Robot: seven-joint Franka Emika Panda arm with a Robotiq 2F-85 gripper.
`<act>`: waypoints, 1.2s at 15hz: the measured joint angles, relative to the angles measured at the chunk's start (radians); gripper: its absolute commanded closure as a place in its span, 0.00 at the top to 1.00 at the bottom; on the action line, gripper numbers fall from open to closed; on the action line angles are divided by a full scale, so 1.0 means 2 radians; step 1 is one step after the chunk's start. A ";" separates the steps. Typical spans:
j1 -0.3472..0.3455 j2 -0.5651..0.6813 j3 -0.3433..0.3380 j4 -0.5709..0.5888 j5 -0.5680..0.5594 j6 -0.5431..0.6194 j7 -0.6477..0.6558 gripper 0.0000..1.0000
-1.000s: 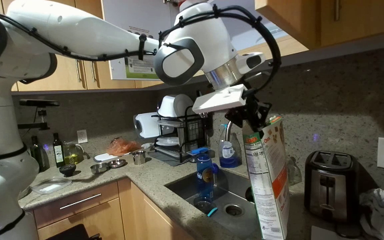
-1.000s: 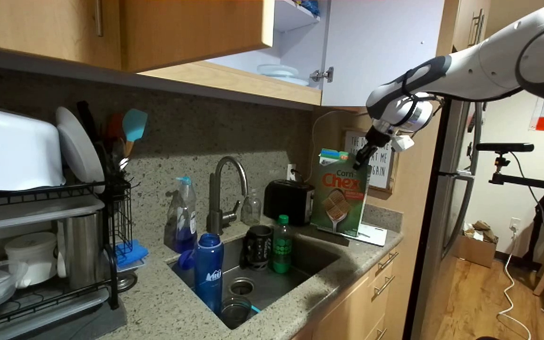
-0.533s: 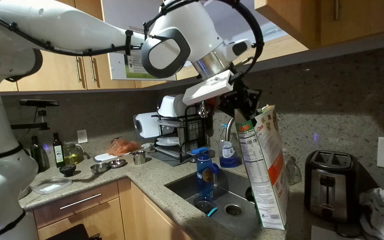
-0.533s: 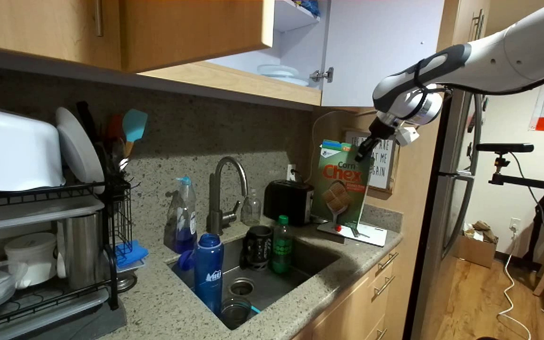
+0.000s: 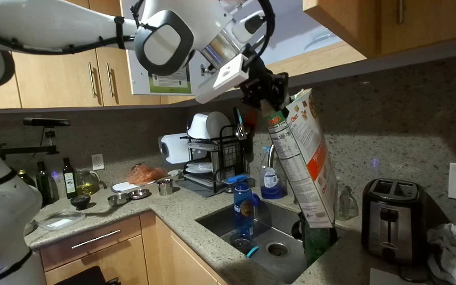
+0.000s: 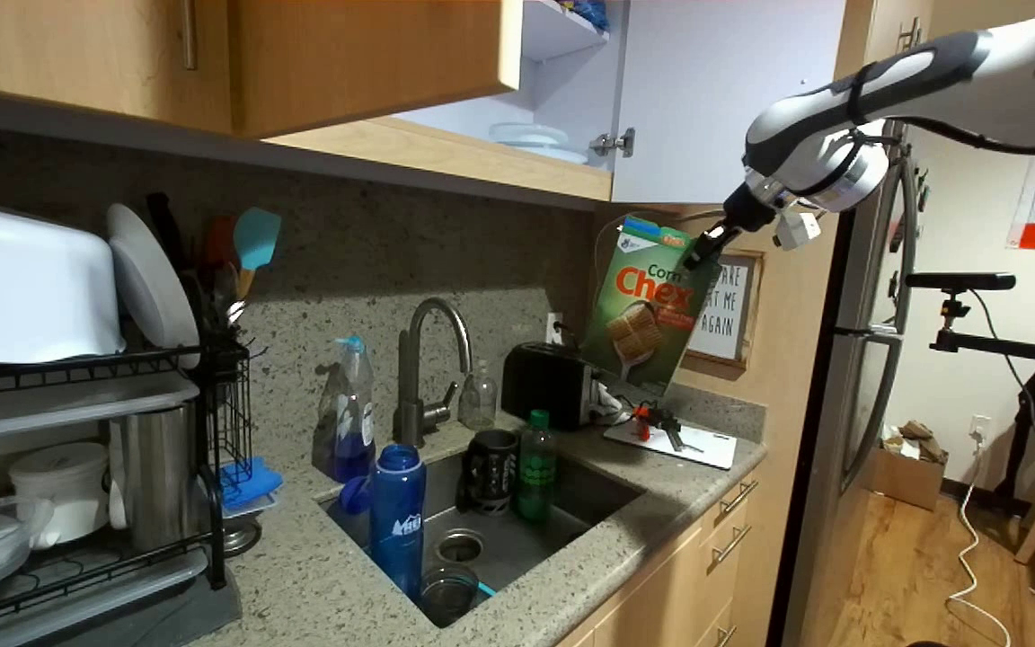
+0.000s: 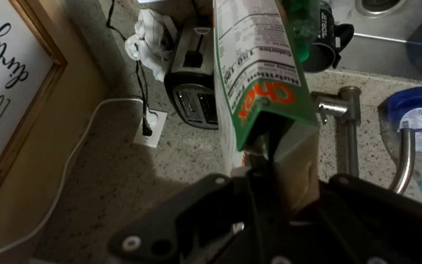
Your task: Pick up the green box from the counter and place it inside the open upper cabinet
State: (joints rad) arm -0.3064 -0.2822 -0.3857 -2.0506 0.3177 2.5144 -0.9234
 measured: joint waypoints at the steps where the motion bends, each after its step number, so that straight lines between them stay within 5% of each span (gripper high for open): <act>1: 0.004 -0.013 -0.004 -0.005 0.000 0.004 0.000 0.08; 18: 0.121 -0.148 -0.028 -0.035 -0.020 0.096 0.003 0.07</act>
State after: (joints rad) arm -0.0640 -0.5779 -0.4416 -2.1214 0.2769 2.7060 -0.9175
